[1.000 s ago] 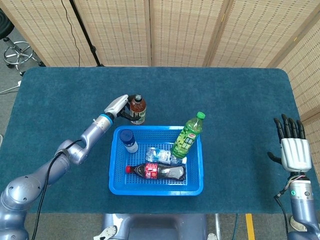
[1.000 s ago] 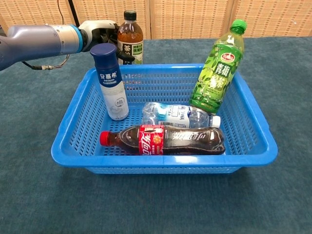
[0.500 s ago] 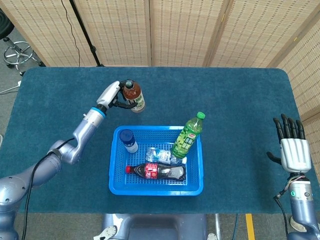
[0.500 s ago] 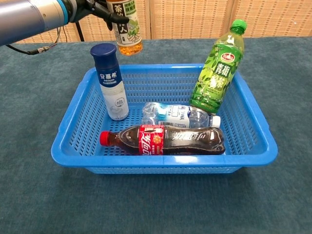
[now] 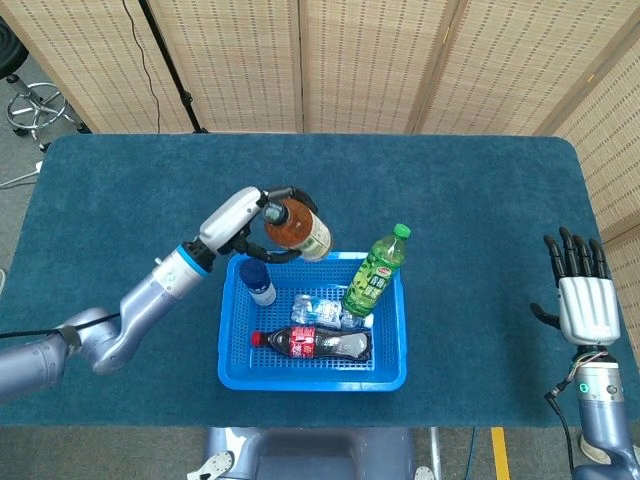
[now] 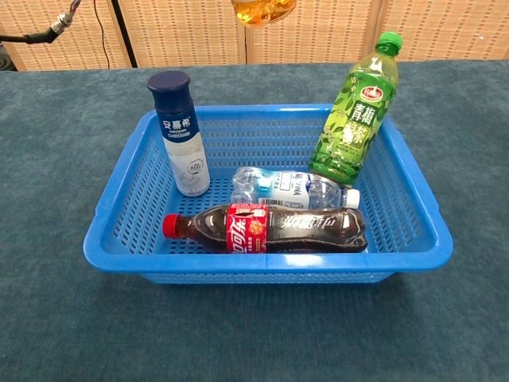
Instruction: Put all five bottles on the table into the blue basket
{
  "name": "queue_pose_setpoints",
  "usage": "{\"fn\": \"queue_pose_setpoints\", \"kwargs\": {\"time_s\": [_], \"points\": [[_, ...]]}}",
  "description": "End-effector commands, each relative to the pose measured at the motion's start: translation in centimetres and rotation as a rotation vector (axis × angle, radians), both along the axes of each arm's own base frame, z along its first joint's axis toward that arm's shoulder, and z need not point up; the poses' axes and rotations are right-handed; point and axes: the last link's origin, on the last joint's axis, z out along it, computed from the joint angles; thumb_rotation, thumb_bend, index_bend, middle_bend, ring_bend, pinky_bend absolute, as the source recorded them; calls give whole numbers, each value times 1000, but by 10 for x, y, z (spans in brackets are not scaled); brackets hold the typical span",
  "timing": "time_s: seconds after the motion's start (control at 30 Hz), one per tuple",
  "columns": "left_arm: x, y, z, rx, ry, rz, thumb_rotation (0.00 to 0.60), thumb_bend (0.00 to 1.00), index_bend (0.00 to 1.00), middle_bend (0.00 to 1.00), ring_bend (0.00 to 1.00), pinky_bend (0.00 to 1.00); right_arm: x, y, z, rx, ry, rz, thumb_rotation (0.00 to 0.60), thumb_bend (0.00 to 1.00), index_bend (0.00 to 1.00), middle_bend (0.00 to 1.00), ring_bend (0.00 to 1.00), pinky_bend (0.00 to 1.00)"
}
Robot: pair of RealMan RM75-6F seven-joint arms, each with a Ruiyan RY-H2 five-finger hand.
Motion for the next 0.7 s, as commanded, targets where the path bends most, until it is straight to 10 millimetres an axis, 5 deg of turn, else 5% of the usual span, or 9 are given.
{"fn": "queue_pose_setpoints", "kwargs": {"time_s": [0.03, 0.3, 0.6, 0.7], "points": [[13, -43, 13, 2, 67, -124, 600, 534, 655, 515, 495, 555, 0, 0, 1, -1, -6, 1, 600, 0, 0, 0, 0, 0], [18, -79, -20, -72, 256, -230, 600, 527, 647, 508, 480, 555, 3, 2, 1, 3, -12, 14, 600, 0, 0, 0, 0, 0], [10, -86, -68, -154, 348, -213, 600, 510, 637, 507, 458, 555, 2, 3, 2, 1, -15, 7, 600, 0, 0, 0, 0, 0], [6, -84, -78, -156, 372, -209, 600, 492, 563, 430, 359, 498, 2, 3, 2, 0, -16, 6, 600, 0, 0, 0, 0, 0]]}}
